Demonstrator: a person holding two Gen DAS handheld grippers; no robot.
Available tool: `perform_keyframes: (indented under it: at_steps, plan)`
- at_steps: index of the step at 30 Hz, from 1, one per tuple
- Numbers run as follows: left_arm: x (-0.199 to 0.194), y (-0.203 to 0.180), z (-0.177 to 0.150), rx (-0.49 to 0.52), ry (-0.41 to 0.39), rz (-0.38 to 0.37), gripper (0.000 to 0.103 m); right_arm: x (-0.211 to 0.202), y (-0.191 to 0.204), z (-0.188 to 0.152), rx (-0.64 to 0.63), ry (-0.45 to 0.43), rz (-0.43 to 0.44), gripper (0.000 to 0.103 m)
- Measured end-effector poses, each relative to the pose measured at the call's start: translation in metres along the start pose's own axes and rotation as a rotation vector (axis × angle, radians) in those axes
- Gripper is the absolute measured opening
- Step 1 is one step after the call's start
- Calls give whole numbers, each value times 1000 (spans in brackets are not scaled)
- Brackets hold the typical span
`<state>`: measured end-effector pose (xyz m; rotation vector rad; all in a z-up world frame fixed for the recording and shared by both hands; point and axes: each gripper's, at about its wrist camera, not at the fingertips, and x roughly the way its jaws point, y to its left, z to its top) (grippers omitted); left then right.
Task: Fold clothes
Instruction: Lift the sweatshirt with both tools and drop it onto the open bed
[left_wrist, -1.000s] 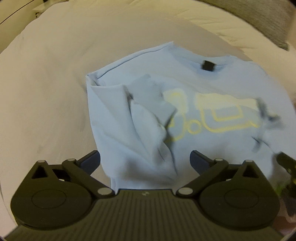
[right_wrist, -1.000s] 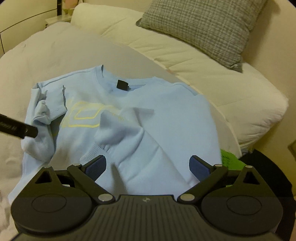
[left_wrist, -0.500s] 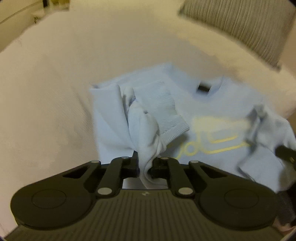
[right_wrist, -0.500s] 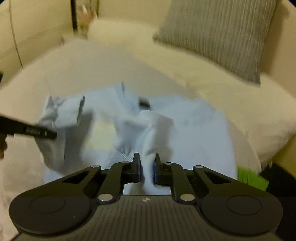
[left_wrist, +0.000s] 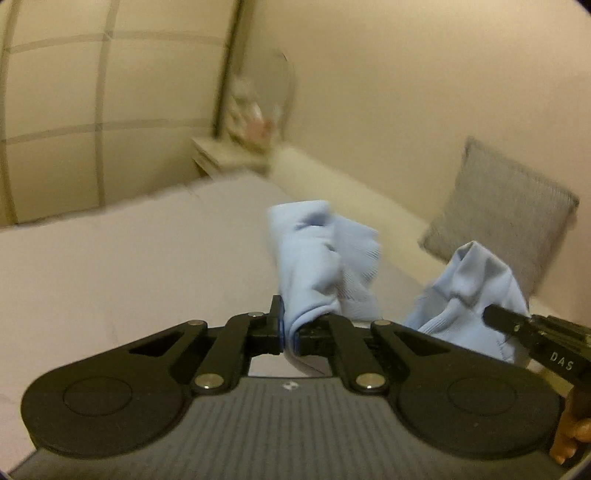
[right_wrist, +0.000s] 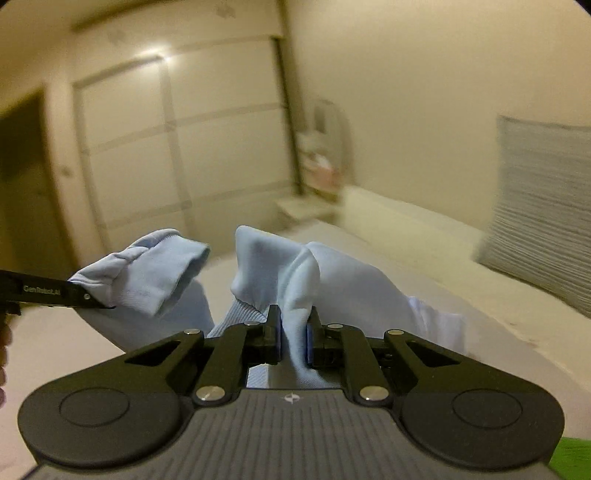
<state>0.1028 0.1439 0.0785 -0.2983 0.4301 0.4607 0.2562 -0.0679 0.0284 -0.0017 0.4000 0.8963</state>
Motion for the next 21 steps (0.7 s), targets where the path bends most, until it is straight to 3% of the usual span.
perform_keyframes:
  at_steps: [5, 11, 14, 17, 21]
  plan:
    - [-120, 59, 21, 1, -123, 84, 2, -40, 99, 30, 19, -97, 176, 12]
    - [-259, 128, 58, 61, -265, 300, 2, -74, 188, 53, 93, -160, 309, 11]
    - [-310, 157, 67, 68, -287, 406, 2, -95, 219, 61, 104, -190, 347, 8]
    - [-326, 187, 45, 13, -237, 512, 3, -83, 242, 59, 137, -59, 394, 8]
    - [-344, 227, 15, -65, -167, 654, 3, -54, 262, 20, 156, 96, 380, 7]
